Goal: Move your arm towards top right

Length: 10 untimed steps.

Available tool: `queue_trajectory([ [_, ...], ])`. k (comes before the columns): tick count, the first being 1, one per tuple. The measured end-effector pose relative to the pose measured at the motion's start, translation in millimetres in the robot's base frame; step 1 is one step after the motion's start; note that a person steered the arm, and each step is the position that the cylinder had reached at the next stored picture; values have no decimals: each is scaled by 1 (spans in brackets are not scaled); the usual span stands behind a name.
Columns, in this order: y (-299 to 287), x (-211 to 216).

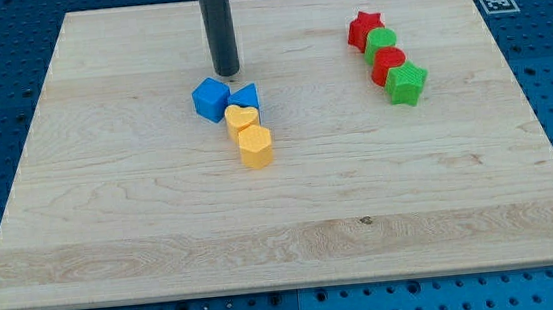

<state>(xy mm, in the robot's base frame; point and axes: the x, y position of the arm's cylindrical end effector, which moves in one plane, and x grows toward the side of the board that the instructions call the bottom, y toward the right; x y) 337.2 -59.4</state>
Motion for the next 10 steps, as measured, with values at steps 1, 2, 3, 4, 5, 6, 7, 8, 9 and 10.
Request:
queue_trajectory([
  [1, 5, -9],
  [2, 19, -9],
  [3, 21, -9],
  [4, 21, -13],
  [5, 21, -38],
  [6, 21, -57],
  [7, 21, -75],
  [8, 21, -78],
  [9, 21, -88],
  [10, 39, -112],
])
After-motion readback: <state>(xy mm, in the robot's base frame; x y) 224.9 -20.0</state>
